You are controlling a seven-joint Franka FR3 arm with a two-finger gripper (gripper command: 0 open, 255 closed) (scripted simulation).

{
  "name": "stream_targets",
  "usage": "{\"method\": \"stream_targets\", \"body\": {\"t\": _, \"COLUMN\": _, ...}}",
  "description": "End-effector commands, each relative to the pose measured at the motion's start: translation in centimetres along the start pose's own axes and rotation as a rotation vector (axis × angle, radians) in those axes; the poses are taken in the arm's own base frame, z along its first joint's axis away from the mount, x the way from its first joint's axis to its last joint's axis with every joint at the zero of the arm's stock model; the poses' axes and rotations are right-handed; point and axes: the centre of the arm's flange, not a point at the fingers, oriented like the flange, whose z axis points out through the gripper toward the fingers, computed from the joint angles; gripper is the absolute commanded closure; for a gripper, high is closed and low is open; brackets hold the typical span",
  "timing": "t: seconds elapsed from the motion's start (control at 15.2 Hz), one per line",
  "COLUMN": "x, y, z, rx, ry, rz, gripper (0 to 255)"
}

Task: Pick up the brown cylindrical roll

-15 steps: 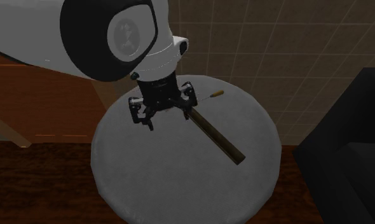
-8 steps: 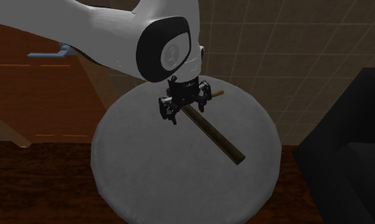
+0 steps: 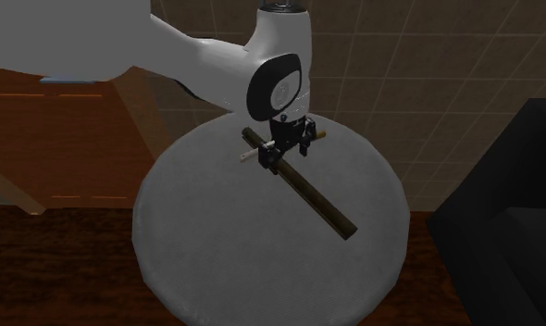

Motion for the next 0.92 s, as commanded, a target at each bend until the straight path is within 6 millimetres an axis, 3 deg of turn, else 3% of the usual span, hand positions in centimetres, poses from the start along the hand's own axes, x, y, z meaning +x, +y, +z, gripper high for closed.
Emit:
{"method": "stream_targets", "body": {"t": 0.0, "x": 0.4, "y": 0.4, "z": 1.2, "rx": 0.0, "ry": 0.001, "rz": -0.013, "gripper": 0}}
{"method": "stream_targets", "body": {"t": 0.4, "x": 0.4, "y": 0.1, "z": 4.6, "rx": 0.0, "ry": 0.001, "rz": -0.013, "gripper": 0}}
{"method": "stream_targets", "body": {"t": 0.53, "x": 0.4, "y": 0.1, "z": 4.6, "rx": 0.0, "ry": 0.001, "rz": -0.013, "gripper": 0}}
{"method": "stream_targets", "body": {"t": 0.59, "x": 0.5, "y": 0.1, "z": 4.6, "rx": 0.0, "ry": 0.001, "rz": -0.013, "gripper": 255}}
{"method": "stream_targets", "body": {"t": 0.86, "x": 0.5, "y": 0.0, "z": 4.6, "rx": 0.0, "ry": 0.001, "rz": -0.013, "gripper": 255}}
